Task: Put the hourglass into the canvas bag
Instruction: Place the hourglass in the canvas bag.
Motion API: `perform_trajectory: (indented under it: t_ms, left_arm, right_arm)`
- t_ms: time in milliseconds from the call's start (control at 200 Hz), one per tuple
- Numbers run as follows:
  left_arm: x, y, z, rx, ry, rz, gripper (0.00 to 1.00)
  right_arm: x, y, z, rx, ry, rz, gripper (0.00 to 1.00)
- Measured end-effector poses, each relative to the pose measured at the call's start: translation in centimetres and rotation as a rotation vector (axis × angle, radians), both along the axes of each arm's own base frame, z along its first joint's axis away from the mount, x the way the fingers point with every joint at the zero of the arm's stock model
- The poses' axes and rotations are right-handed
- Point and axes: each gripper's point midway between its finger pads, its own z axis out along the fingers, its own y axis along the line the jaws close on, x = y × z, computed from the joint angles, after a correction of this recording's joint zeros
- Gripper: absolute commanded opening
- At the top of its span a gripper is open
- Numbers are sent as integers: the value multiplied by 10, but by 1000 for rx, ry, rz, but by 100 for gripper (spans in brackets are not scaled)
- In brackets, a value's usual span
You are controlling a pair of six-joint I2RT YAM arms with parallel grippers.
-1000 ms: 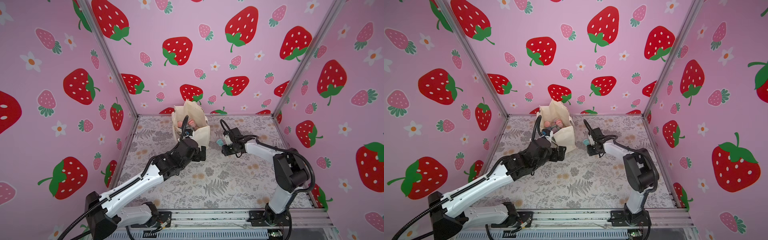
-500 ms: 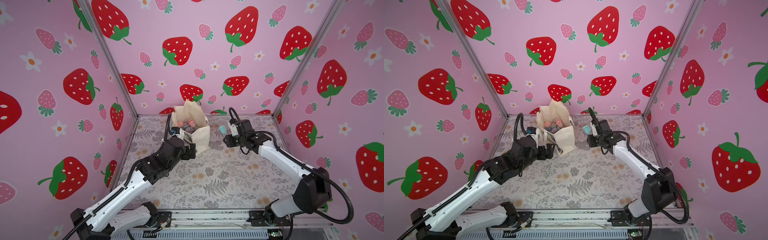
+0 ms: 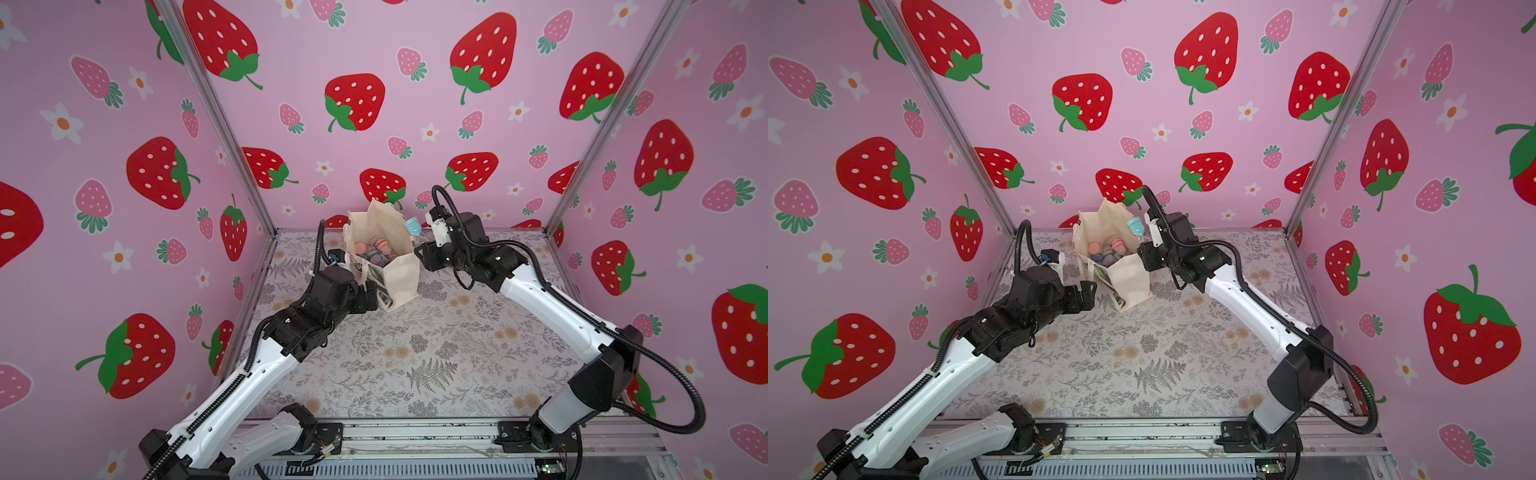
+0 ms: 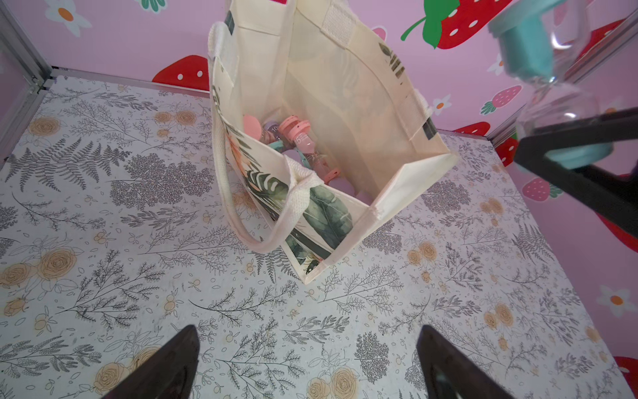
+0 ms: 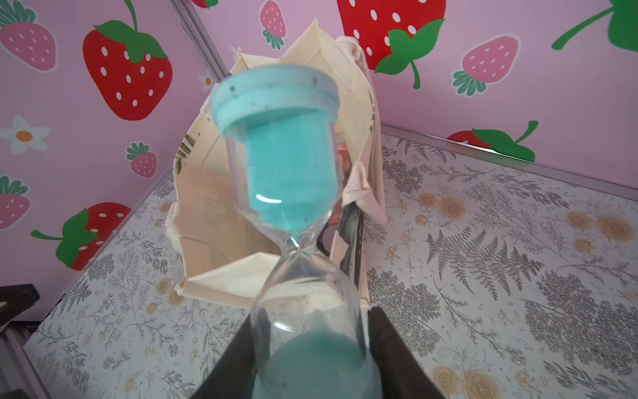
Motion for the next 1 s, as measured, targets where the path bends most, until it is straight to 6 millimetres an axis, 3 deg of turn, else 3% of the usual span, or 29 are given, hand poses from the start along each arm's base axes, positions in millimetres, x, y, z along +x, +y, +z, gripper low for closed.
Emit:
perform_trajectory:
  t_ms: [185, 585, 850, 1001]
  left_arm:
    - [4, 7, -1, -2, 4, 16, 99]
    - [18, 10, -3, -19, 2, 44, 99]
    - [23, 11, -1, -37, -11, 68, 99]
    - [25, 15, -6, -31, -7, 87, 99]
  right_arm:
    - [21, 39, -8, -20, -14, 31, 29]
    - [60, 97, -15, -10, -65, 77, 29]
    - [83, 118, -65, -85, -25, 75, 29]
    - [85, 116, -74, -120, -16, 53, 33]
